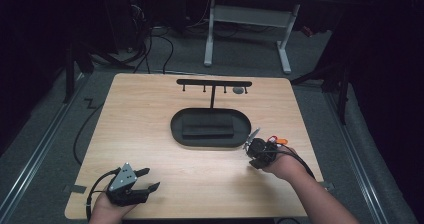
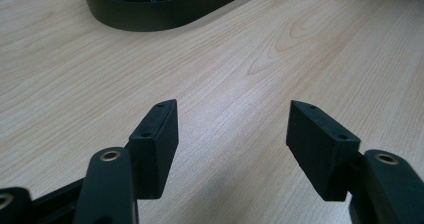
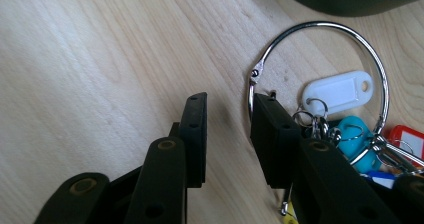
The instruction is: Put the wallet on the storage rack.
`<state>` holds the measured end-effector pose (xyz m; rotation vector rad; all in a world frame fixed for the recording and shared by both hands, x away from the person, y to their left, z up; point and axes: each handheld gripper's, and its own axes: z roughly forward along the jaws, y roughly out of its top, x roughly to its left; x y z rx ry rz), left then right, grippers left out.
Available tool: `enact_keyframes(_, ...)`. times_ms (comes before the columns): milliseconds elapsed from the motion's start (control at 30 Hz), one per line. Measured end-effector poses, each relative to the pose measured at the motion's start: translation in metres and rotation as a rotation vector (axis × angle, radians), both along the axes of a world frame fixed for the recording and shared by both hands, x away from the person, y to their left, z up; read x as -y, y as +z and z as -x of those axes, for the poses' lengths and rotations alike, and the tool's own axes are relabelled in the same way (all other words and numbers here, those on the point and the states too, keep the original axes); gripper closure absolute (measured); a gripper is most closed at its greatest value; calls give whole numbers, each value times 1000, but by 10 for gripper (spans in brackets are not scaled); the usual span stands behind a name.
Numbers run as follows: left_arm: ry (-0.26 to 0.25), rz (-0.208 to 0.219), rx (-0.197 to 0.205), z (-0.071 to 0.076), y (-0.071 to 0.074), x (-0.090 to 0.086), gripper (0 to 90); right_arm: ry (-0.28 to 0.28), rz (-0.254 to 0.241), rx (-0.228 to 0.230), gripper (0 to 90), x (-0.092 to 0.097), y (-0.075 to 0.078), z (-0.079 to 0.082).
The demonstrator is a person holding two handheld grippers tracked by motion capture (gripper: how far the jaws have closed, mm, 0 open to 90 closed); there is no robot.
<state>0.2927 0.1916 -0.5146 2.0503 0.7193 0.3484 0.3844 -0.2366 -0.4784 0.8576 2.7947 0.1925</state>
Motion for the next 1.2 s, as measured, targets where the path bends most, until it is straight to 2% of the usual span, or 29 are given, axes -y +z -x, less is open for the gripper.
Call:
enact_keyframes(100,-6,-3,-3,-1,-1,0,383,6,20,-24,684,-1,-3,-5)
enact_keyframes(133,-8,-7,-4,-1,-1,0,383,4,43,-27,669,-1,-4,-8)
enact_keyframes(233,-12,-17,-7,0,-2,1,383,4,52,-45,671,0,-6,-12)
enact_keyframes(267,-9,-13,-5,0,-2,1,384,12,75,-56,679,-1,-7,-15)
enact_keyframes(400,-19,-22,-14,0,-3,2,383,26,69,-76,678,-1,-7,-20)
enact_keyframes(500,-31,-44,-7,1,-4,5,383,40,74,-133,684,-3,-9,-28)
enact_keyframes(567,-37,-50,-4,1,-4,5,383,40,78,-138,684,-3,-9,-30)
enact_keyframes(600,-42,-56,-5,2,-4,7,383,54,93,-160,687,-5,-9,-34)
enact_keyframes(667,-45,-58,-5,2,-4,7,383,60,94,-174,690,-5,-9,-36)
enact_keyframes(767,-53,-64,-2,3,-4,9,383,71,95,-240,676,-4,-10,-40)
enact_keyframes(867,-59,-67,-1,3,-4,9,383,97,106,-279,680,-4,-10,-45)
enact_keyframes(933,-58,-68,-3,4,-4,9,383,103,115,-287,693,-4,-9,-45)
enact_keyframes(1000,-56,-63,-4,4,-4,8,383,119,108,-283,780,-1,-10,-48)
enact_keyframes(1033,-56,-63,-4,4,-4,8,383,119,108,-283,780,-1,-10,-48)
enact_keyframes(1067,-54,-61,-6,4,-4,8,383,120,112,-266,833,0,-10,-48)
enact_keyframes(1200,-58,-66,-10,4,-5,9,383,116,119,-258,861,-1,-10,-47)
